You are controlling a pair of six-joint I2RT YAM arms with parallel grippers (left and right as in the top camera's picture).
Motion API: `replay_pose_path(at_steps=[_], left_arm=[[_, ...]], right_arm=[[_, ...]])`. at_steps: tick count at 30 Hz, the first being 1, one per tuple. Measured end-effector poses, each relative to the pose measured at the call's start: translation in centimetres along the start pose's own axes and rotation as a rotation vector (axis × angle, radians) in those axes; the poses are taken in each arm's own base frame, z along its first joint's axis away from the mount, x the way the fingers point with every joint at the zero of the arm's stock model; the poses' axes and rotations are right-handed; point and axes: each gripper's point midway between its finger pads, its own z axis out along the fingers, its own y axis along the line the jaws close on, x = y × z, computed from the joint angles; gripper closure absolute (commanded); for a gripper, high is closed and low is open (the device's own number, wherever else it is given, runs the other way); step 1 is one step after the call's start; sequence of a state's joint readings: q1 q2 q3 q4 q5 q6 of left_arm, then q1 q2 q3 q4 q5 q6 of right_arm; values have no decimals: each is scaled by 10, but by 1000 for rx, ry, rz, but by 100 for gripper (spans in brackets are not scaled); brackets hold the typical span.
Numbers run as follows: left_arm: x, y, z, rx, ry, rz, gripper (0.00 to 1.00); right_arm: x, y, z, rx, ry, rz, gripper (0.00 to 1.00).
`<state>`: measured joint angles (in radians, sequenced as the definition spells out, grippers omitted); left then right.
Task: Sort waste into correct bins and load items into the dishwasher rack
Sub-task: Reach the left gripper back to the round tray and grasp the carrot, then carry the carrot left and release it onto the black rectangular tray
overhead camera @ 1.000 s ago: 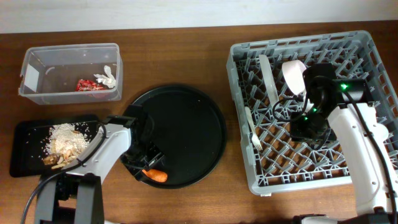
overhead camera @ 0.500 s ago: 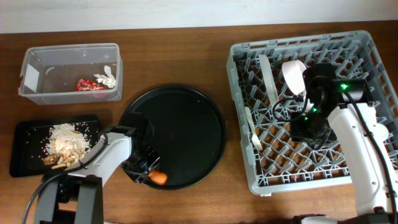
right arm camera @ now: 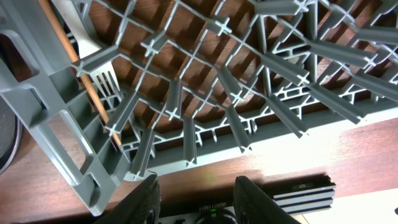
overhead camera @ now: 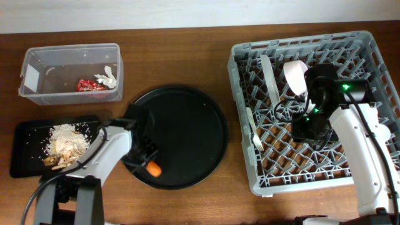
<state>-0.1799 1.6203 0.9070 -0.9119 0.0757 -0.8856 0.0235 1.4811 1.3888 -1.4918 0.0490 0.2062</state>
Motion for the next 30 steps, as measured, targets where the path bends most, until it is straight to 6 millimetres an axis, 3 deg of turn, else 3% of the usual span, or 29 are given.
replay_pose_path(at_steps=[6,10,13,16,17,18,23,30], left_arm=[[-61,3,-54,-19,-162,-49,74],[-107,26,-79,2,-244,-151,74],[-136,70,-83,-8,-271,-300,74],[-153,102,-86,-10,-290,-409,74],[-164,130,-88,-15,-307,-498,74],[-167,139,-89,-16,-310,-526,74],[-183,178,-92,-6,-353,-652,70],[-195,197,-77,-15,-346,-710,69]], right_arm=[[0,-1,0,7,-2,0,58],[0,-2,0,12,-1,0,58],[0,-3,0,15,-1,0,58],[0,-3,0,15,-1,0,58],[0,-3,0,15,-1,-1,58],[0,-3,0,15,0,0,58],[1,-3,0,16,3,0,58],[2,-3,0,16,6,0,58]])
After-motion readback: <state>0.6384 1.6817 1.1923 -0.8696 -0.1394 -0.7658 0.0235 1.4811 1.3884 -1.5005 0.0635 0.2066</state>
